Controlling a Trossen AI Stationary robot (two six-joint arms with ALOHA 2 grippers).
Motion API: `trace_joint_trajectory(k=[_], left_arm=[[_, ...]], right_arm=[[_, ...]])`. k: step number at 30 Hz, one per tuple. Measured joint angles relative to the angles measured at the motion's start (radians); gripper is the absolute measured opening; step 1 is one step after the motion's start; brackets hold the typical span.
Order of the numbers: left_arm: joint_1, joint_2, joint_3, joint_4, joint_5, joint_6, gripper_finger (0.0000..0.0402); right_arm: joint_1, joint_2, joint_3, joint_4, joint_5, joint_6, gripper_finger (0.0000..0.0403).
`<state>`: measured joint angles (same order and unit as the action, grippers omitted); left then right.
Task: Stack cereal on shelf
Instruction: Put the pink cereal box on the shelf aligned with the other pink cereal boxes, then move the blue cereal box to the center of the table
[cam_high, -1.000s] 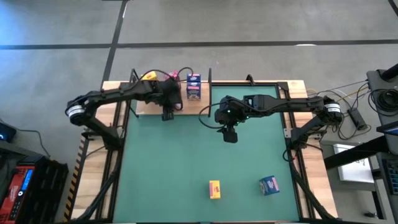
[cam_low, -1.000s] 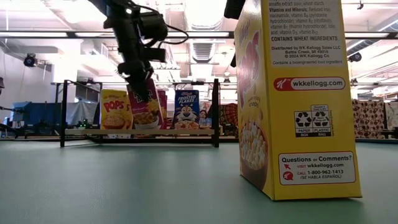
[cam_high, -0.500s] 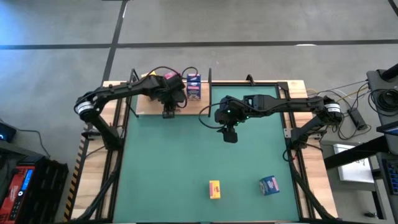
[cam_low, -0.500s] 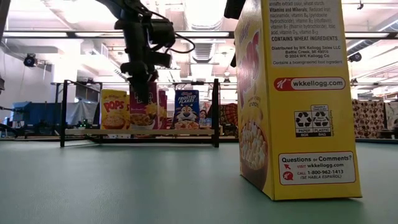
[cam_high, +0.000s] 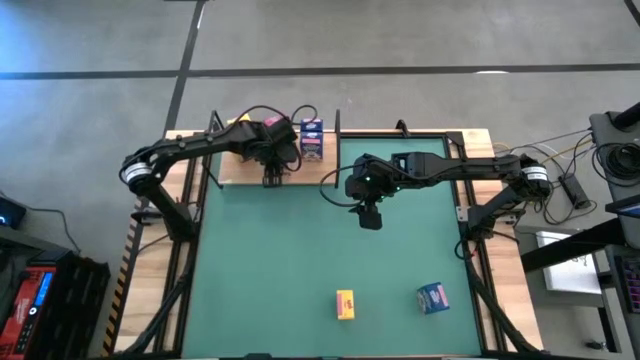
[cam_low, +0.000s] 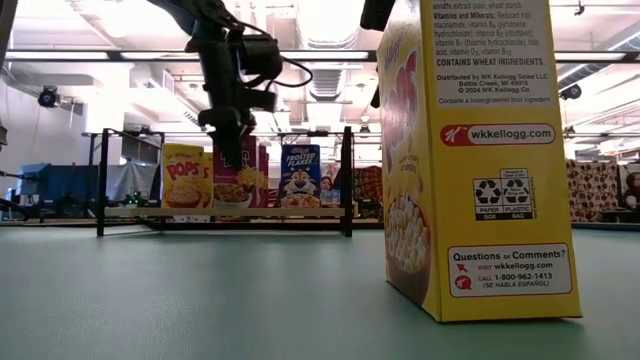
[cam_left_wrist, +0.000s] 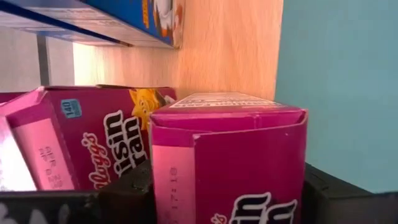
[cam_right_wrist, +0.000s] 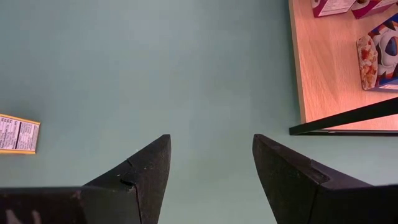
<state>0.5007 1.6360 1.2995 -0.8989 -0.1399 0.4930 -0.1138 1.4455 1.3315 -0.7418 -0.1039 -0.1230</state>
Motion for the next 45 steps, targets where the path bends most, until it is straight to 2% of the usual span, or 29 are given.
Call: trace_joint_trajectory(k=[12,24,32,42,45], left_arm=[[0.001,-0.005,0.034,-0.022,0.0,0.004,0.0186],[0.001,-0.006,0.093,-0.141,-0.006,-0.003,0.0215],[0.001,-0.017,0.178,-0.206,-0.008,-0.01,0.0218],[-0.003,-0.023,0.287,-0.335,-0.007,-0.089,0.0218],[-0.02,-0.04,0.291,-0.359,0.05,-0.191,0.0218]], right_arm=[[0.0,0.0,0.0,0.0,0.0,0.0,0.0216],[0.0,0.0,0.0,0.0,0.0,0.0,0.0217],[0.0,0.0,0.0,0.0,0.0,0.0,0.0216],[0.0,0.0,0.0,0.0,0.0,0.0,0.0216],[0.0,0.0,0.0,0.0,0.0,0.0,0.0217]])
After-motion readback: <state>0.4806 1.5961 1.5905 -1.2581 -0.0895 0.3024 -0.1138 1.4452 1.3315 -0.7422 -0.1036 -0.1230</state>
